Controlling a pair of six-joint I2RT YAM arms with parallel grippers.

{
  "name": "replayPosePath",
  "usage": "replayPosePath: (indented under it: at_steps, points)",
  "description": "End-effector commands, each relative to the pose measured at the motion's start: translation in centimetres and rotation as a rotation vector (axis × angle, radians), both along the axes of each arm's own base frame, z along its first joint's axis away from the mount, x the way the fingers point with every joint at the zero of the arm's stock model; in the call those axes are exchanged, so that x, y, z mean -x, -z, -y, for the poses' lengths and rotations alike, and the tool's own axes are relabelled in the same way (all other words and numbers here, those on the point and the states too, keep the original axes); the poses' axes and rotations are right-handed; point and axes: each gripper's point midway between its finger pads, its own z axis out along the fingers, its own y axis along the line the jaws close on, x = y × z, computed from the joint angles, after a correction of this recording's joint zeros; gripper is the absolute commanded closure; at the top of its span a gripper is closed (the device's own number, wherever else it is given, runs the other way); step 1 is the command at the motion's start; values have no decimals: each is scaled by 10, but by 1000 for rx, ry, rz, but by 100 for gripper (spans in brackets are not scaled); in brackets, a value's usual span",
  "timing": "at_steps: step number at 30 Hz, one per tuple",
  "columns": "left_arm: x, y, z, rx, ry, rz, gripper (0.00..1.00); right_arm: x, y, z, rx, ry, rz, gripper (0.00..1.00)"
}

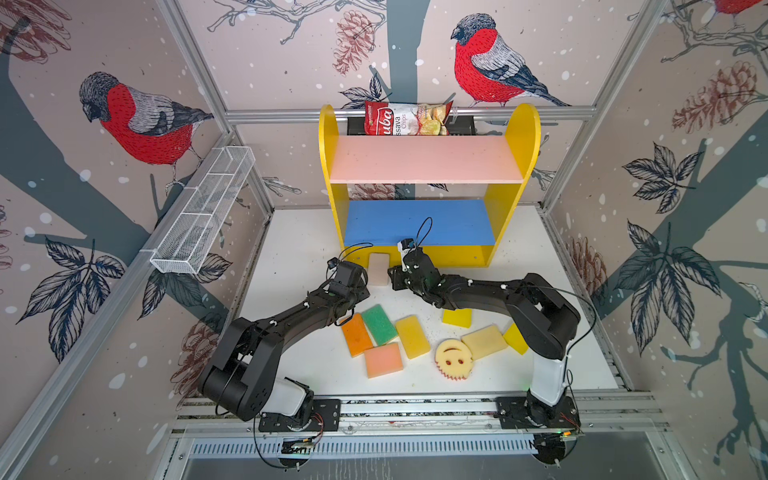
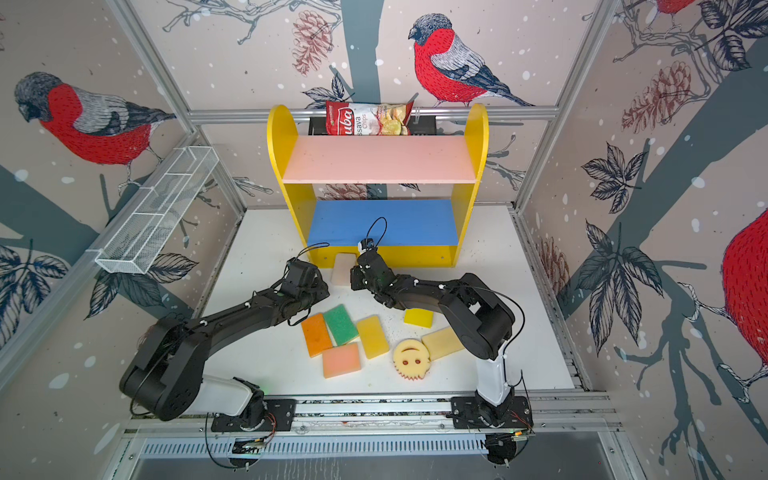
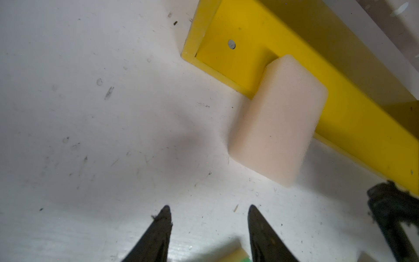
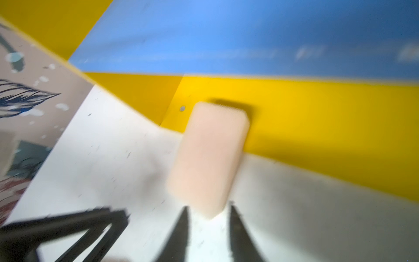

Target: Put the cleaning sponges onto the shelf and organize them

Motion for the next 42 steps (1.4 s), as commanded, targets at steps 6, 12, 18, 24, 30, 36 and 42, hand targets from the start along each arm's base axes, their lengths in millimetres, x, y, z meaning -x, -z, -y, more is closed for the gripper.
replayPosePath:
  at_steps: [6, 12, 18, 24, 30, 36, 42]
  points:
    - [16, -22, -13, 25, -46, 37, 45, 49, 27, -21, 21, -165, -47, 100]
    - [49, -29, -31, 95, -124, 66, 40, 56, 41, -29, 16, -195, -47, 100]
    - [75, -22, -25, 324, -154, 120, 40, 53, 53, -37, 5, -224, -55, 100]
    - [95, -17, -46, 317, -222, 156, 41, 39, 64, -47, -15, -206, -55, 100]
    - [104, -16, -55, 286, -231, 158, 41, 11, 65, -44, -30, -120, -29, 99]
    - [107, -6, -54, 289, -227, 138, 40, -18, 62, -38, -41, -57, -11, 99]
    - [105, -2, -53, 278, -223, 130, 40, -35, 61, -37, -58, -32, -4, 99]
